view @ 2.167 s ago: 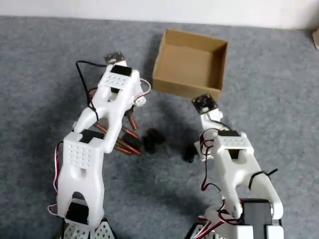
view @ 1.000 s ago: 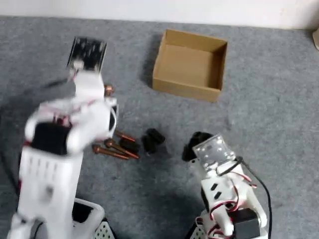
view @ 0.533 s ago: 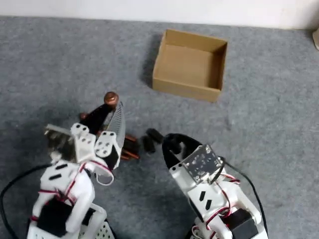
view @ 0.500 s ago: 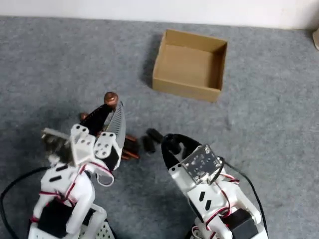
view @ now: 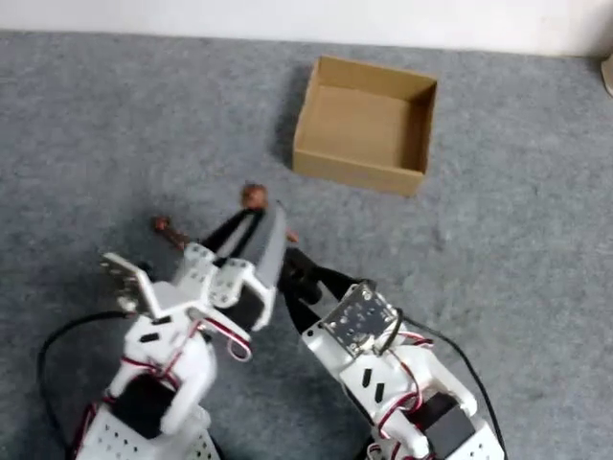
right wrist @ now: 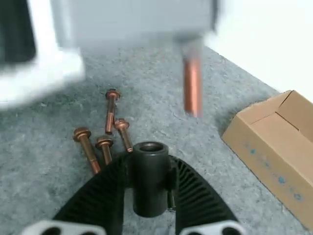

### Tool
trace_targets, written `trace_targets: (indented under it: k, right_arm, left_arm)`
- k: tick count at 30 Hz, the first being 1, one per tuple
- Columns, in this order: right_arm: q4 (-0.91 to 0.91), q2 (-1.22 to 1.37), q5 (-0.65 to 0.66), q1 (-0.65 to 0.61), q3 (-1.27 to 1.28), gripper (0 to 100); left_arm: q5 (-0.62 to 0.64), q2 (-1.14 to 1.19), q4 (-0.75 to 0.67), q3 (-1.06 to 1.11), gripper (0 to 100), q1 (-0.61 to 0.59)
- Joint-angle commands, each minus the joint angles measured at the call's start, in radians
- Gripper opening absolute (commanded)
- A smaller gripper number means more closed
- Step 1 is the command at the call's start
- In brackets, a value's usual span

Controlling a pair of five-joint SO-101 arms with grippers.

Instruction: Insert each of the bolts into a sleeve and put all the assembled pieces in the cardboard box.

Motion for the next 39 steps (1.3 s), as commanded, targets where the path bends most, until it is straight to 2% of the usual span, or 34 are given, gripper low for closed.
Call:
trace_targets:
  k: [1, 8, 13, 16, 22, 28, 35, 39]
  right_arm:
    - [-0.038, -0.008, -0.003, -0.005, -0.004, 0.5]
    - [-0.041, -0.008, -0.006, 0.091, -0.005, 0.5]
    - [-0.042, -0.008, -0.006, 0.093, -0.005, 0.5]
    - [-0.042, -0.008, -0.006, 0.093, -0.005, 0.5]
    - [-0.071, -0.008, -0.003, 0.094, 0.005, 0.5]
    - [-0.07, -0.008, -0.002, 0.096, 0.005, 0.5]
    - [-0.071, -0.008, -0.003, 0.188, -0.002, 0.5]
    - [-0.071, -0.008, -0.003, 0.186, -0.002, 0.5]
  left_arm:
    - [0.005, -0.016, -0.083, 0.022, 1, 0.041]
    - [0.005, -0.018, -0.081, 0.028, 1, 0.047]
    - [0.005, -0.018, -0.078, 0.03, 1, 0.047]
    - [0.006, -0.018, -0.026, 0.025, 1, 0.053]
    - [0.006, -0.018, 0.029, 0.028, 1, 0.147]
    - [0.006, -0.018, 0.087, 0.018, 1, 0.154]
    - [0.005, -0.018, 0.103, 0.024, 1, 0.157]
    - [0.005, -0.016, 0.103, 0.03, 1, 0.16]
